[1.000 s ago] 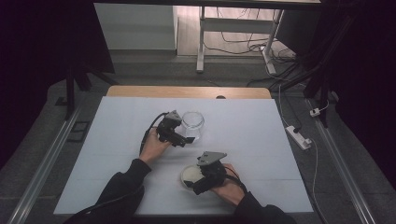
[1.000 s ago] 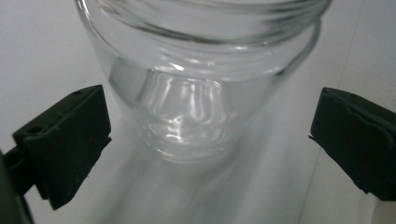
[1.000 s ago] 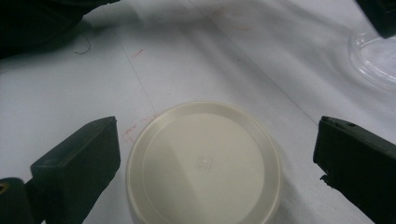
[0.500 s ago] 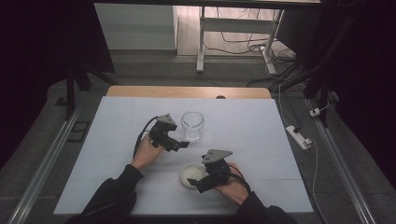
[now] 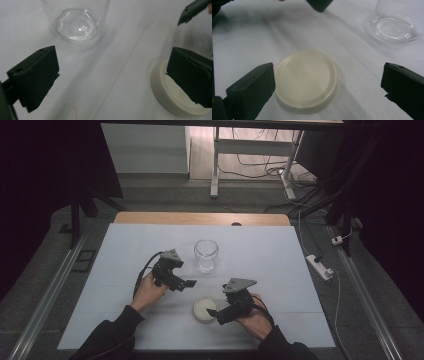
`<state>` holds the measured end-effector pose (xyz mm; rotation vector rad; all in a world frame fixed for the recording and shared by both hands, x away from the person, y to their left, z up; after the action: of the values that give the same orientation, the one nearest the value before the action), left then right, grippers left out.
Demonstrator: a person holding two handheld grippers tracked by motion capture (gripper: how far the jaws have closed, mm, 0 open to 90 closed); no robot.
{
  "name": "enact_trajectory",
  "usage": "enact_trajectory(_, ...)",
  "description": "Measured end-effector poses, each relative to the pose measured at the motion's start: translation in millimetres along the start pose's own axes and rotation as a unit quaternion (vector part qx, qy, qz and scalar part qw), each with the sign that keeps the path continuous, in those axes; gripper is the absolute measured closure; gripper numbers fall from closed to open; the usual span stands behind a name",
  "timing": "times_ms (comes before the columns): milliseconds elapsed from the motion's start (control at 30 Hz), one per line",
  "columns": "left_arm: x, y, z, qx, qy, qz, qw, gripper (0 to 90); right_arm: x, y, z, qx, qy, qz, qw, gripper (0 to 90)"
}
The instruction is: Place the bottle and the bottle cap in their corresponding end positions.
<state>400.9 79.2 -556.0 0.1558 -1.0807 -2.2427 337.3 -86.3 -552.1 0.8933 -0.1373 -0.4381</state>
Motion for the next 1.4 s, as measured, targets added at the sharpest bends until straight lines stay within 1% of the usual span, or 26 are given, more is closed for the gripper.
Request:
enact_trajectory(67,3.1,-3.1,4.1,0.001,-0.003,0.000,1.0000,0.0,1.4,-0.2,2.7,0.002,-0.003,-0.003,1.0000,0.0)
enact_trajectory(133,5.8,-7.3,8.2,-0.002,-0.005,0.000,1.0000,0.0,3.6,-1.1,5.1,0.002,-0.007,-0.006,1.0000,0.0)
enact_trajectory(267,10.7,-15.8,15.8,0.000,-0.015,0.013,0.9998,0.0,8.0,-3.2,9.6,0.004,-0.015,-0.014,0.9998,0.0)
enact_trajectory(300,11.8,-18.0,17.3,0.001,-0.015,0.016,0.9998,0.0,8.8,-3.5,10.7,0.005,-0.017,-0.016,0.9997,0.0)
enact_trajectory(500,17.6,-31.9,29.3,-0.003,-0.006,0.018,0.9998,0.0,12.3,-4.8,16.7,0.009,-0.020,-0.023,0.9995,0.0)
enact_trajectory(600,20.4,-36.8,37.1,0.003,-0.004,0.023,0.9997,0.0,14.1,-6.3,19.7,0.008,-0.022,-0.028,0.9993,0.0)
enact_trajectory(700,22.7,-41.2,45.4,0.007,0.001,0.025,0.9997,0.0,16.7,-6.2,24.6,0.016,-0.034,-0.032,0.9988,0.0)
enact_trajectory(800,25.0,-45.8,53.0,0.012,0.007,0.026,0.9996,0.0,18.0,-6.8,29.3,0.018,-0.036,-0.036,0.9986,0.0)
enact_trajectory(867,26.0,-49.9,57.7,0.011,0.012,0.025,0.9996,0.0,18.4,-8.1,32.0,0.017,-0.037,-0.038,0.9985,0.0)
enact_trajectory(1000,27.7,-58.8,66.1,0.009,0.024,0.030,0.9992,0.0,19.2,-10.7,37.5,0.018,-0.041,-0.038,0.9983,0.0)
enact_trajectory(1200,30.1,-71.5,79.8,0.015,0.043,0.040,0.9982,0.0,19.7,-16.1,48.2,0.022,-0.049,-0.043,0.9976,0.0)
enact_trajectory(1400,32.7,-86.0,93.3,0.018,0.060,0.047,0.9969,0.0,21.8,-26.5,63.3,0.024,-0.061,-0.053,0.9964,0.0)
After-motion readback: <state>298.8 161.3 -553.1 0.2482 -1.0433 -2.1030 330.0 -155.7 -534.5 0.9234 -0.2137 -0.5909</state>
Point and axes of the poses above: each handheld gripper's, and its own axes: z roughly backward along the jaws, y roughly out of its top, x roughly to its right, the point moved 8 cm from there along -z, roughly forward along the jaws, and after that the axes turned 4 degrees about y, right-handed, at the moved point
